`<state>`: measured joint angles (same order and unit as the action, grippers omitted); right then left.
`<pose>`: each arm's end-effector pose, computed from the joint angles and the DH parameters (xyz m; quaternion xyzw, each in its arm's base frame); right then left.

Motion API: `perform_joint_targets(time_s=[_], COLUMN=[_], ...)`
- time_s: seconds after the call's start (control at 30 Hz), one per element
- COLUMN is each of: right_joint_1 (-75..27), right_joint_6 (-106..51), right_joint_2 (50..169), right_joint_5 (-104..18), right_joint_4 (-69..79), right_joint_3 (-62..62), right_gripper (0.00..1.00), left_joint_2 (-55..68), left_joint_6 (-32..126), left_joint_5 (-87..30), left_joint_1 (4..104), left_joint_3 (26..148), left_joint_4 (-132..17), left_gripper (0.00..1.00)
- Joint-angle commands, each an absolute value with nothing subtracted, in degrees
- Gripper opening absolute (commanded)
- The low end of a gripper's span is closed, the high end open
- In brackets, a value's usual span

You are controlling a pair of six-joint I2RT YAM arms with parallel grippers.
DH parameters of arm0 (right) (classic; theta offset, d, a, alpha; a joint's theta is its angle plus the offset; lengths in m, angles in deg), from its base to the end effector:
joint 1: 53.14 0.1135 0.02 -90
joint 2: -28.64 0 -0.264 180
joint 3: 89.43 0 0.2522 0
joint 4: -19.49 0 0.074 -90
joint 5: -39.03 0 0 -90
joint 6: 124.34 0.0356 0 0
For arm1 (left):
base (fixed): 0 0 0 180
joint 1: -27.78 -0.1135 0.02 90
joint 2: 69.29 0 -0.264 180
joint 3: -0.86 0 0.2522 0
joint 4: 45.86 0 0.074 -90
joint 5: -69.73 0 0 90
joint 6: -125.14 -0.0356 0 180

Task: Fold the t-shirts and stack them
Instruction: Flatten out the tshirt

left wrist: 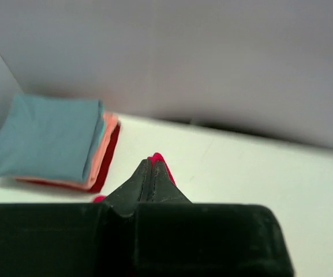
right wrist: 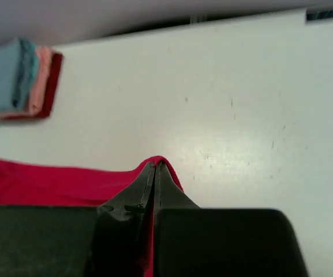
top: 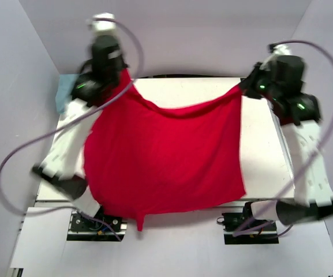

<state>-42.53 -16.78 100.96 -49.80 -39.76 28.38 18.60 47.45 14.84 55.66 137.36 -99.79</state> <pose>0.2191 0.0418 0.5188 0.0414 0.7856 0.1580 0.5968 0.2568 -0.1127 0.5570 -0.1058 0.7258 -0.0113 0.6797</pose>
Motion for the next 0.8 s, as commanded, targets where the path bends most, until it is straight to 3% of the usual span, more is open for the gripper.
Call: perform_joint_targets(time_s=[0.0,0.13,0.27,0.3,0.37,0.5,0.57,0.67,0.77], right_joint_1=[-42.59,-42.59,-42.15,-42.15,-42.5,-43.38,-43.47,-43.91,-44.09], right_joint_6=[-17.9,-18.87,-19.14,-19.05,-18.17,-18.42,-19.65,-22.03,-22.21], right_joint_2=[105.26,119.47,133.18,135.93,137.11,125.77,125.15,121.91,116.11], right_joint_5=[-45.44,-45.08,-44.38,-44.38,-44.12,-44.9,-45.95,-48.41,-49.74], right_joint_4=[-32.61,-31.0,-39.42,-41.62,-41.83,-32.42,-34.77,-31.73,-27.94], right_joint_3=[25.15,29.95,54.96,68.95,74.0,49.28,47.48,36.52,22.63], right_gripper=[0.0,0.0,0.0,0.0,0.0,0.0,0.0,0.0,0.0], left_joint_2=[27.53,41.07,45.59,42.36,39.09,31.8,29.77,24.41,16.25], left_joint_6=[42.89,39.11,32.7,30.59,29.08,26.27,26.43,30.29,36.61], left_joint_5=[14.18,17.26,20.15,21.73,22.36,22.01,21.48,17.27,12.0], left_joint_1=[55.47,54.51,52.74,52.65,52.57,52.57,52.57,52.65,52.83], left_joint_3=[139.66,155.97,161.42,159.92,157.9,158.15,157.1,149.04,132.27], left_joint_4=[-102.24,-104.88,-98.78,-97.08,-93.66,-91.62,-93.28,-95.21,-94.08], left_gripper=[0.0,0.0,0.0,0.0,0.0,0.0,0.0,0.0,0.0])
